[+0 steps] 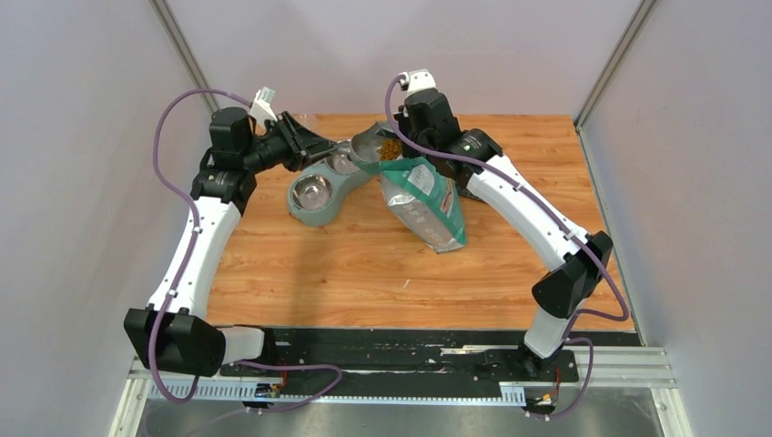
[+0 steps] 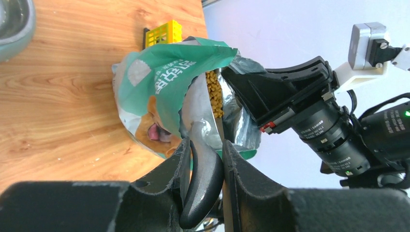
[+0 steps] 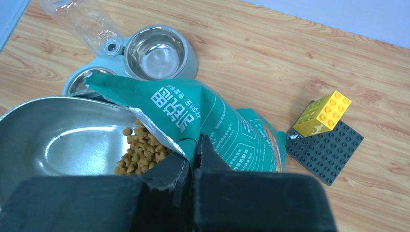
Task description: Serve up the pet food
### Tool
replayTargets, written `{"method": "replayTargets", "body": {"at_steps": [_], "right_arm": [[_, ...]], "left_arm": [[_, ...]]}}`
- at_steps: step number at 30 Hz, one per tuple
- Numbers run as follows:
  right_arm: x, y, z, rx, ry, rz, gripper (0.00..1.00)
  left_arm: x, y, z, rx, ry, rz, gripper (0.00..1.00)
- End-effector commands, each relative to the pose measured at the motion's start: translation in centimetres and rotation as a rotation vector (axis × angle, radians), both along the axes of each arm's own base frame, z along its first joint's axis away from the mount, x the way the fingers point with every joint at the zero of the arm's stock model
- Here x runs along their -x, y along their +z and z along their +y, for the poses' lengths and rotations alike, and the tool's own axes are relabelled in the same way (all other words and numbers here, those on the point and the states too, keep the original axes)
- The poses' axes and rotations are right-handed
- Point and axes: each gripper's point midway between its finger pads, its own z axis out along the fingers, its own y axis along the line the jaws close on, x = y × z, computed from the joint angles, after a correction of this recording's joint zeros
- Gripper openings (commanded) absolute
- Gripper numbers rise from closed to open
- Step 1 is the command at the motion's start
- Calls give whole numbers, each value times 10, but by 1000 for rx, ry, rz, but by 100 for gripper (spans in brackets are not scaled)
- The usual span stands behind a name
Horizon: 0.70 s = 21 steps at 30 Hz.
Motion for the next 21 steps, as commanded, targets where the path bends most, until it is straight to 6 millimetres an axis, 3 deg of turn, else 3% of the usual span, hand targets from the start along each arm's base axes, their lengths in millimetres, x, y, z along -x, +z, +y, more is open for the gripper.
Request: {"method": "replayTargets", "body": {"at_steps": [1,10,21], "right_arm": [[-1,68,-38,-105,-89,-149,0],[-2,70,-53,-126,-104,-146,0],[-7,90,-74,-206,-107,-162,0]], "left_arm": [[3,30,16,77,51,-75,0],[15,40,21,120,48,-112,0],[24,59,25,101,60,-216,0]]}}
